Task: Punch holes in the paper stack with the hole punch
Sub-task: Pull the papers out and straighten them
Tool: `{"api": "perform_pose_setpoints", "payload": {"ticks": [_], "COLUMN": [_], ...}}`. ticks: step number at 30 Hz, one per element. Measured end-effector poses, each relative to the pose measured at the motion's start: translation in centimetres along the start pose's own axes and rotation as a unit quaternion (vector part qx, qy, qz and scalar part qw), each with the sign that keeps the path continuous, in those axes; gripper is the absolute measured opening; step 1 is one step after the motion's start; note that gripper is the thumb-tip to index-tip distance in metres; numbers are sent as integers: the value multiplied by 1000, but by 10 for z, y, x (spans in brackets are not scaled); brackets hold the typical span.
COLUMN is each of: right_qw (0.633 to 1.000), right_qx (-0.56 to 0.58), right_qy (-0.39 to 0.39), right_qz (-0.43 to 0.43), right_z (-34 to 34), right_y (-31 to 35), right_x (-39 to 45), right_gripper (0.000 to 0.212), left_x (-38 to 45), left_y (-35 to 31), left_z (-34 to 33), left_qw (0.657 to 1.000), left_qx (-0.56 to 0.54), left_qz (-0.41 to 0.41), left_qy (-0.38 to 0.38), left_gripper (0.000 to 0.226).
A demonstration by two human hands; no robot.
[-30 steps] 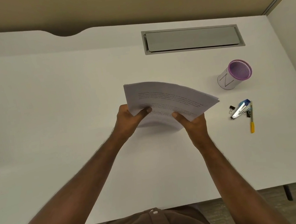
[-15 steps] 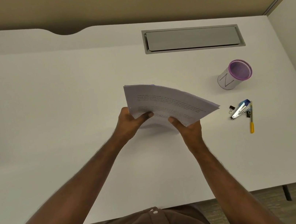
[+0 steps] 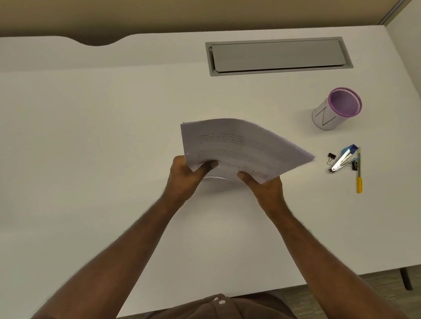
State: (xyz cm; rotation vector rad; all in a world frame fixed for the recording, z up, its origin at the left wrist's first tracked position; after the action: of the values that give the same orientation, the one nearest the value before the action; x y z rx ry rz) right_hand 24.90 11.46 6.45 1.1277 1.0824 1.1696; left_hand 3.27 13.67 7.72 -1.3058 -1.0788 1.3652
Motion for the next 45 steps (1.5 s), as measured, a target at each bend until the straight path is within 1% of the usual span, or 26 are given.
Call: {"api": "perform_pose_setpoints", "payload": {"ticks": [2,4,7,8,10,13,15,18,21,23,27,29,31,33,36,39,42,45], "right_qw": [1000,999,999,999,1000,999,999,997,994,991,984,980,977,974,968,965,965,964], "right_qx": [-17,-24,-26,-20,0,32,31,22,5,-2,-10,-13,-11,-10,-18,-38,-69,-98], "right_qy": [12,20,29,29,27,16,3,3,17,28,41,50,61,70,83,90,95,96], "right_qz": [0,-9,-4,-3,-6,-25,-43,-76,-109,-128,-173,-194,-206,-217,-235,-244,-236,-228], "right_z": [1,2,4,5,6,5,2,-10,-30,-46,-77,-95,-113,-131,-157,-184,-208,-226], "right_y": [6,12,24,28,34,38,35,25,11,0,-23,-31,-36,-39,-45,-48,-49,-51], "right_x": [3,7,15,17,22,26,25,19,8,-1,-15,-21,-26,-29,-31,-34,-34,-35], "right_gripper": [52,41,25,21,15,13,19,11,12,15,15,16,14,13,19,32,23,24], "left_x": [1,5,15,19,26,28,25,15,-2,-13,-37,-47,-59,-68,-76,-79,-79,-81], "left_y": [-6,-14,-18,-16,-14,-11,-4,14,31,45,67,74,79,82,85,76,66,64], "left_z": [1,4,10,13,20,31,39,50,67,85,135,157,182,205,231,255,273,286], "left_qw": [1000,1000,999,999,997,994,992,986,981,978,966,962,953,947,939,921,902,890], "left_qx": [1,5,16,19,28,37,17,-22,-44,-61,-33,-35,-32,-17,30,148,237,263], "left_qz": [-7,-8,17,34,66,101,124,159,182,200,235,229,233,231,233,225,210,209], "left_qy": [-12,-22,-22,-19,-9,3,18,46,43,13,-106,-145,-189,-225,-252,-279,-294,-308], "left_gripper": [38,33,20,19,26,37,39,38,39,37,27,43,36,35,31,19,20,20]}}
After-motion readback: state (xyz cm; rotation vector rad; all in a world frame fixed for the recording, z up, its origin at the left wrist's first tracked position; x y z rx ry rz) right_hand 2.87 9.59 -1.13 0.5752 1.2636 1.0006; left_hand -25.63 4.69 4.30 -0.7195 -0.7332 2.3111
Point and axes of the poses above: each hand's wrist, its own x-axis towards the middle knuckle, its own z-axis out of the back of the hand, y = z × x, the point moved 9 cm from there along x, towards the middle knuckle, and after that the axes turned 4 degrees about z, right-handed, at the moved point
